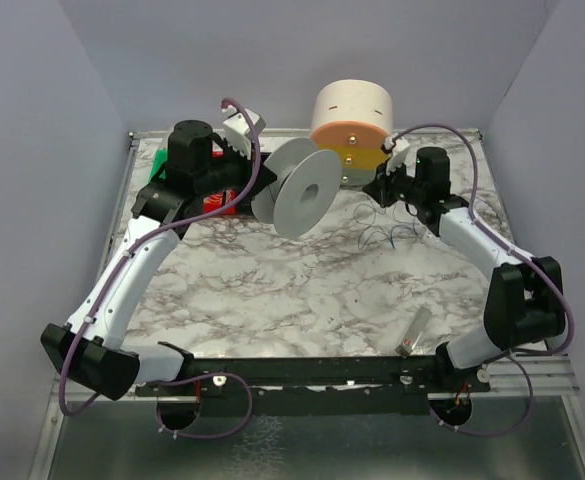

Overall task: Wrap the cables
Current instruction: Wrap the cable around the cable reel.

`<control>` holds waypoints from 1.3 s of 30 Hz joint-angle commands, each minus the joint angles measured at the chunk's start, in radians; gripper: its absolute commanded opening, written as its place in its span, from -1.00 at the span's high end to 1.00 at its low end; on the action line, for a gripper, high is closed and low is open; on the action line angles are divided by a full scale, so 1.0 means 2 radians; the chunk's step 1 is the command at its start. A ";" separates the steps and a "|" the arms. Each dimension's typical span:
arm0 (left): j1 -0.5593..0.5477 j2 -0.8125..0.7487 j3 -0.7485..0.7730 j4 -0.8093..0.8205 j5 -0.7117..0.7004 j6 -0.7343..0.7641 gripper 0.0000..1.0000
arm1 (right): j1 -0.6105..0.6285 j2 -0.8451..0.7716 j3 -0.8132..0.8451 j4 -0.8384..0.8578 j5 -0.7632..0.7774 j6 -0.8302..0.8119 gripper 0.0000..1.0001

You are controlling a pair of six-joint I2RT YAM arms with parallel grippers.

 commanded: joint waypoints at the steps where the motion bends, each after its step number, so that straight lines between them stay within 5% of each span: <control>1: -0.001 -0.028 0.008 -0.012 0.121 0.040 1.00 | -0.046 0.032 0.023 -0.059 -0.114 0.073 0.99; 9: -0.005 -0.035 -0.038 -0.020 -0.003 0.092 1.00 | -0.063 -0.003 0.056 -0.103 -0.304 0.085 0.99; 15: -0.025 -0.032 -0.046 -0.023 -0.031 0.112 1.00 | -0.064 0.015 0.105 -0.126 -0.399 0.156 1.00; 21: -0.086 -0.019 -0.060 -0.013 -0.176 0.137 1.00 | -0.060 0.053 0.156 -0.099 -0.483 0.275 1.00; 26: -0.094 0.017 -0.062 0.018 -0.290 0.095 1.00 | -0.015 0.043 0.168 -0.018 -0.480 0.350 0.99; 32: -0.094 0.054 -0.053 0.032 -0.330 0.036 1.00 | 0.073 0.047 0.180 0.041 -0.450 0.374 1.00; 39: -0.088 0.078 -0.023 0.032 -0.335 0.001 1.00 | 0.159 0.096 0.213 -0.101 -0.411 0.224 0.99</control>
